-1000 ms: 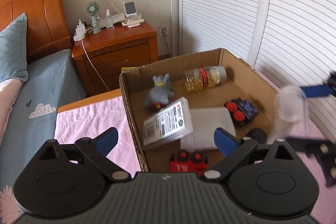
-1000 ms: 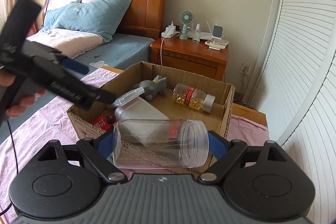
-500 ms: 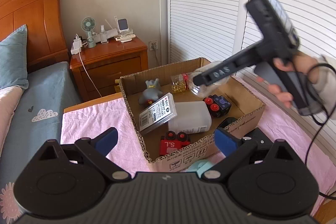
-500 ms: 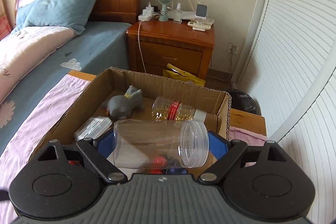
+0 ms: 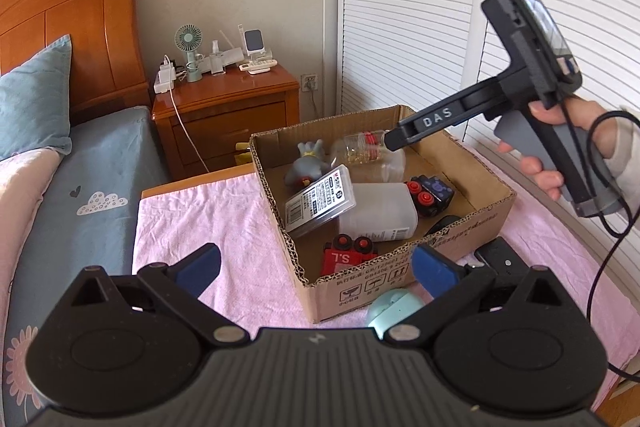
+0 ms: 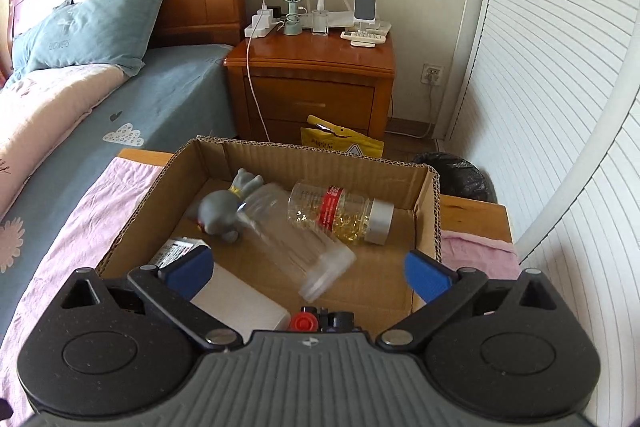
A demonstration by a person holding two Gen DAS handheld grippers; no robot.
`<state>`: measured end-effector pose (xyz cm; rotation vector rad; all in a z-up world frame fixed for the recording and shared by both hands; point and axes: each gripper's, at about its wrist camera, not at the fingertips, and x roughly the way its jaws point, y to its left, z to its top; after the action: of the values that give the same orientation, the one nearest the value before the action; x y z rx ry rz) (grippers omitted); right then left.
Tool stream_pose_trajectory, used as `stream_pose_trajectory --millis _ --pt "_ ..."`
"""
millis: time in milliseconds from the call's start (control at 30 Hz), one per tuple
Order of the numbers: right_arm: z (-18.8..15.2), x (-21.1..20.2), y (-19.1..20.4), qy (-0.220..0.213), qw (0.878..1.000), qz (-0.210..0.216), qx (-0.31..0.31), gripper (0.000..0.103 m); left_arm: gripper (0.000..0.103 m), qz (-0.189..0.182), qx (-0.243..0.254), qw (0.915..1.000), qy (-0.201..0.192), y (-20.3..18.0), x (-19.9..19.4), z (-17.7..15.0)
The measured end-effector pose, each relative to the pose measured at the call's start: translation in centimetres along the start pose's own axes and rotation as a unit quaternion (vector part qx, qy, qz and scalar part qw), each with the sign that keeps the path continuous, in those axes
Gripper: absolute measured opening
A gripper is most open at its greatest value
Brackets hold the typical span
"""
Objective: Organize rigid objects
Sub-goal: 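Drop the card into the box with the left gripper while the right lowers the jar in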
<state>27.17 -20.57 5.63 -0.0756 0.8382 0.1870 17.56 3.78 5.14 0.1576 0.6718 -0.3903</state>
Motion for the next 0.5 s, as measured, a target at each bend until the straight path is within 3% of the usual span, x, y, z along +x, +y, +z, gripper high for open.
stream_pose_trajectory --millis 333,500 --pt "-3.2 -5.4 -0.8 -0.018 1.000 0.010 0.003 0.103 0.101 0.041 -0.004 0.9991 0.011 -2.2 -2.8 0.0" --pt "-6.5 -7.7 -1.6 -0.021 1.000 0.011 0.008 0.103 0.102 0.093 -0.014 0.9955 0.010 -3.6 -3.5 -1.4"
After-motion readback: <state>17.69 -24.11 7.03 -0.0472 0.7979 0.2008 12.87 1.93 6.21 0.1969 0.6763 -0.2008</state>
